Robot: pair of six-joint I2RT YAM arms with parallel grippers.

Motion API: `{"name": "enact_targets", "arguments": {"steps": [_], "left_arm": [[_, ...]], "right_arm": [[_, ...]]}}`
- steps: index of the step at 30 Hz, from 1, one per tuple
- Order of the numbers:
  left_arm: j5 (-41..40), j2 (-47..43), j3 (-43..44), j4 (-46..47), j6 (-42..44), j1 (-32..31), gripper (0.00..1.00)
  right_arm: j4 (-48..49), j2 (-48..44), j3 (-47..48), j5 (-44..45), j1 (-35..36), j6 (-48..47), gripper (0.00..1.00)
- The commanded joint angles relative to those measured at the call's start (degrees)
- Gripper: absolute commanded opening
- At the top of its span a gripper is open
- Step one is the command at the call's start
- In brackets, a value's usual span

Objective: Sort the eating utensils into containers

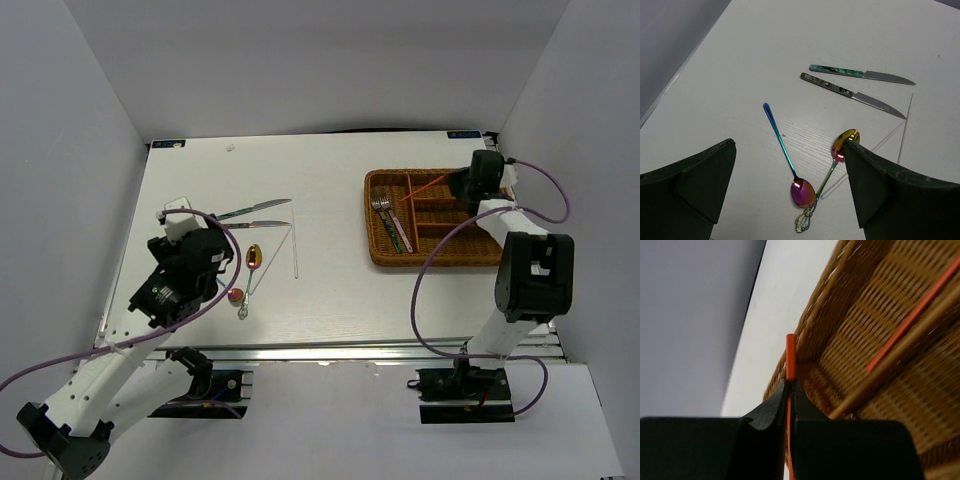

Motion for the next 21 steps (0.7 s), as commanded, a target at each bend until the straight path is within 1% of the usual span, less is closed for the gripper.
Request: {"name": "enact_targets", "arguments": {"steps": [1,4,7,12,20,21], "left_arm": [[-0.1,0.4,-0.2,0.7,0.5,0.2,0.98],[-0.3,1.4,-0.1,0.8,0.7,0.2,0.98],[-0.4,1.9,0.0,0.9,0.9,0.2,0.98],[0.1,2.4,-0.2,1.3,1.2,0.2,0.98],[0.2,3.7,0.0,1.2,1.3,0.2,0.98],[0.3,3.7,-0.1,1.2,1.4,0.2,0.98]], "right_arm": [[8.0,2.8,1.1,1.7,-3.4,13.0,0.00],[5.9,6.2,3.9,3.1,-6.5,14.7,0.00],[5.0,8.9,4.9,5.1,-7.5,14.9,0.00],[10.3,13.9,4.9,2.2,-9.5,15.4,0.00],[11.0,16.5,7.1,3.3,-10.0,14.6,0.00],[10.5,16.7,7.7,3.1,-10.0,14.1,0.03]]}}
